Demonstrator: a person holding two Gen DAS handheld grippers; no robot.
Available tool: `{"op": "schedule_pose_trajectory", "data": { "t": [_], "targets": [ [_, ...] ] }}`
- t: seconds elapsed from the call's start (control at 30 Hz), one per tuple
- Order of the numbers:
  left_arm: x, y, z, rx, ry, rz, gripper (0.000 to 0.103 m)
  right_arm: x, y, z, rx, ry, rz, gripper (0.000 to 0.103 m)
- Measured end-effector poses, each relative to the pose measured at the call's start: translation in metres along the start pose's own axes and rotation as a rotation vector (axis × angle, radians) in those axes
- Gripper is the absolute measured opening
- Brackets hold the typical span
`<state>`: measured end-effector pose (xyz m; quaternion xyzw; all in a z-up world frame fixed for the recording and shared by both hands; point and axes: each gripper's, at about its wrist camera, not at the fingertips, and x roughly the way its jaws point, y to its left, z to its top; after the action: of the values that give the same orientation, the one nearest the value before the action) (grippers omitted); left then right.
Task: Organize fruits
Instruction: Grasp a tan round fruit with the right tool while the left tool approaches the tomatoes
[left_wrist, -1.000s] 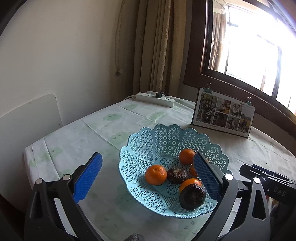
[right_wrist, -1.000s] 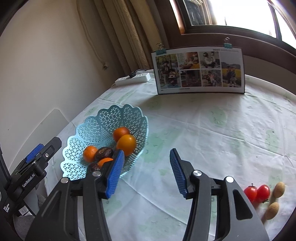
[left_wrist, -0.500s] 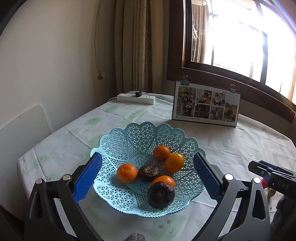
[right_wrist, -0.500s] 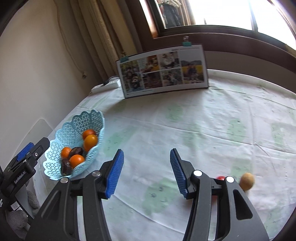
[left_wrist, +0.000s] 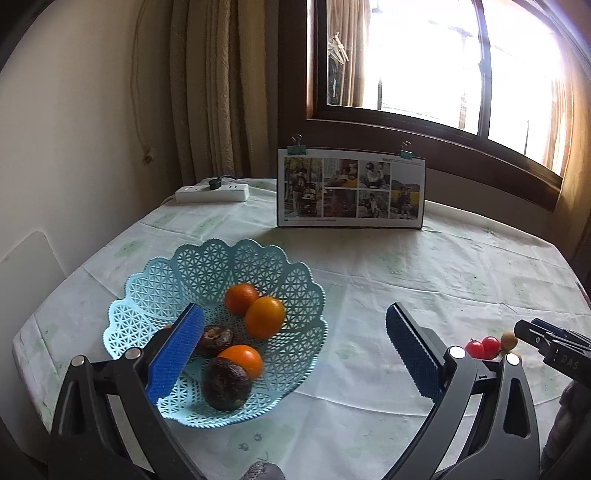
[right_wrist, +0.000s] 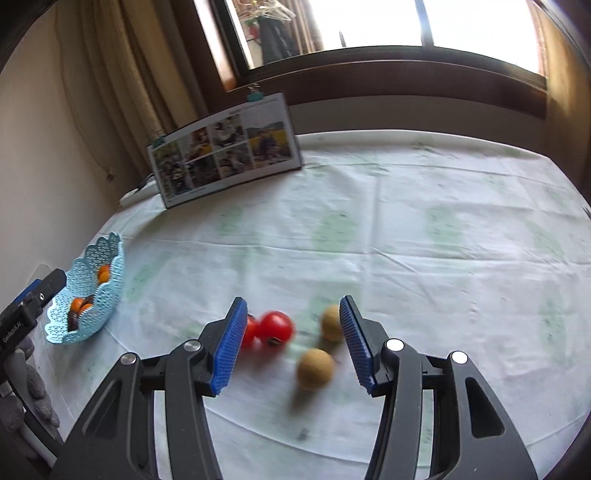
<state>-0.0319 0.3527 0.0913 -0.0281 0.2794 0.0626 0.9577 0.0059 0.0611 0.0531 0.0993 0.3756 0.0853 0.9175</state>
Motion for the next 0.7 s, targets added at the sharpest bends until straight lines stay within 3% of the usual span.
{"op": "schedule_pose_trajectory", "data": {
  "t": [0.23,0.43,0.7],
  "targets": [
    [0.010,-0.033,-0.003,0.039,0.047,-0.121,0.100,-0.004,-0.018,-0.021,-0.017,0.048,-0.035,0.052],
    [0.014,-0.055,-0.007,0.092,0.062,-0.164,0.100,0.007,-0.008,-0.032,-0.056,0.095,-0.026,0.051],
    [0.025,-0.068,-0.014,0.124,0.100,-0.191,0.100,0.025,0.002,-0.030,-0.093,0.133,-0.025,0.030]
  ]
}}
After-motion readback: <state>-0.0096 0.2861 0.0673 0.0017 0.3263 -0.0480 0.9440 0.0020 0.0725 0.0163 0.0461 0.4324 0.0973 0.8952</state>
